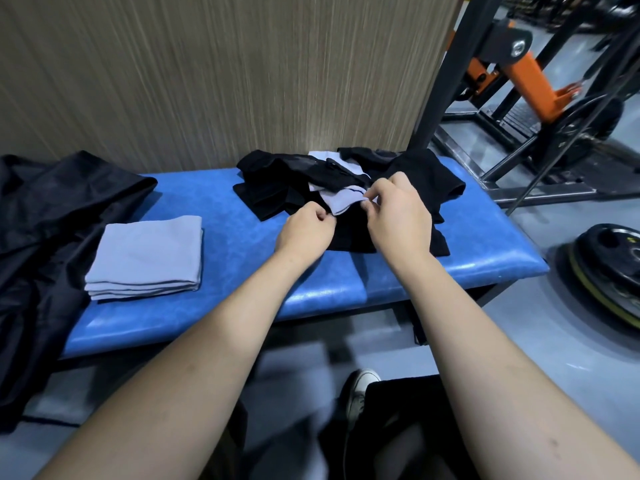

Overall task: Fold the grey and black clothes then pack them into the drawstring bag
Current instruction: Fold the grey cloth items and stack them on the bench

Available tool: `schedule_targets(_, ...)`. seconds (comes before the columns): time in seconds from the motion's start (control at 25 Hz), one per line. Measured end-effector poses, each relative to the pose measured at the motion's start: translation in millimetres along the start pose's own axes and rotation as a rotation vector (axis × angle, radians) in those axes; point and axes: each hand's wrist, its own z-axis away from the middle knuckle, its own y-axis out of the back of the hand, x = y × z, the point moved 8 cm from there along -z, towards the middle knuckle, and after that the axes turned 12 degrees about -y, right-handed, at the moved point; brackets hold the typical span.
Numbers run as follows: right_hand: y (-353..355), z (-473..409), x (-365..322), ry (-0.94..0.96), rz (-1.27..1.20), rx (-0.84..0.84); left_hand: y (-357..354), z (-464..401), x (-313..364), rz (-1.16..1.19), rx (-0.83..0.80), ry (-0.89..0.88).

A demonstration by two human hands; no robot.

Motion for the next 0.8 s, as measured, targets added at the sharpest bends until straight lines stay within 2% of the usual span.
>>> schedule_targets(0.12, 14.0, 8.2, -10.2, 0.101, -0.024, 0.047, -4.6, 1.3, 9.4, 0.03, -0.036, -0.04)
schedule_targets(0.2, 14.7, 13.5, -12.5, 0.15, -0.013, 0.05, -7.5, 4.5, 14.4, 0.162, -0.037, -0.026)
schedule_targets(0.36, -18.8, 15.4, 4.4, 0.074, 0.068, -0.193, -8.4, 9.7, 13.8, 0.565, 0.035, 0.083)
schedule_targets(0.56, -42.2, 8.0, 8.1, 0.08, 0.084, -0.276, -10.2, 6.4, 5.3, 0.65, 0.077, 0.174)
schedule_targets(0.8, -45.2, 12.1, -22.4, 0.237, -0.048, -0.41, 14.7, 7.4, 7.2, 0.73, 0.103, 0.11)
